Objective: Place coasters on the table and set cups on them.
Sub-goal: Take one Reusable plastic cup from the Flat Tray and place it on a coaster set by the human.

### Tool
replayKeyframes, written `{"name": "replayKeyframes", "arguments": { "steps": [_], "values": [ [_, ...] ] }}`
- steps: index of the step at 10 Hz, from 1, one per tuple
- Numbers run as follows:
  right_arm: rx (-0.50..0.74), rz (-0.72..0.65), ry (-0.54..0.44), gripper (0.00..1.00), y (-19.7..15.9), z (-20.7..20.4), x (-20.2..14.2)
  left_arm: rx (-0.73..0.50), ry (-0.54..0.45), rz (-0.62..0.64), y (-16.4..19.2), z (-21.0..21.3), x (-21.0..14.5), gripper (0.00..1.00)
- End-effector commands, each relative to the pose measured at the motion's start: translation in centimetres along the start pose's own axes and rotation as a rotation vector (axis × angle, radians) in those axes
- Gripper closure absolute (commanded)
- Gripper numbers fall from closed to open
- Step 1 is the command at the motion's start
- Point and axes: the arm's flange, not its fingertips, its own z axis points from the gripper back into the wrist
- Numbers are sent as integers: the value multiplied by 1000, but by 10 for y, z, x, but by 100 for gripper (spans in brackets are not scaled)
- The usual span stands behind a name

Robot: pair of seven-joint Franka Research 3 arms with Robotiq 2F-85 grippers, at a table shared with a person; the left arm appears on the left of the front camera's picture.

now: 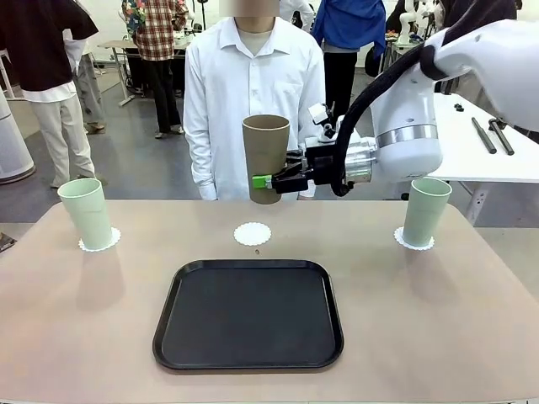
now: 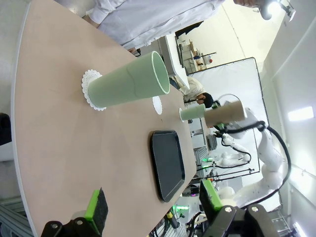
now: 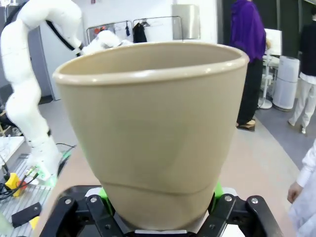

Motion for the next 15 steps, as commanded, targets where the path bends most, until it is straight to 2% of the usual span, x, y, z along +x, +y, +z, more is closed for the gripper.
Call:
{"name": "replayKeyframes", "arguments": {
  "steps": [1, 3, 6, 15],
  "values": [
    [42, -59, 2, 19, -49, -23, -7, 0, -4, -3, -2, 1, -1, 0],
    [66, -52, 24, 19, -78, -42, -19, 0, -4, -3, -2, 1, -1, 0],
    [93, -55, 34, 19, -96, -57, -30, 0, -4, -3, -2, 1, -1, 0],
    [80, -34, 28, 19, -88, -57, -34, 0, -4, -3, -2, 1, -1, 0]
  ]
}}
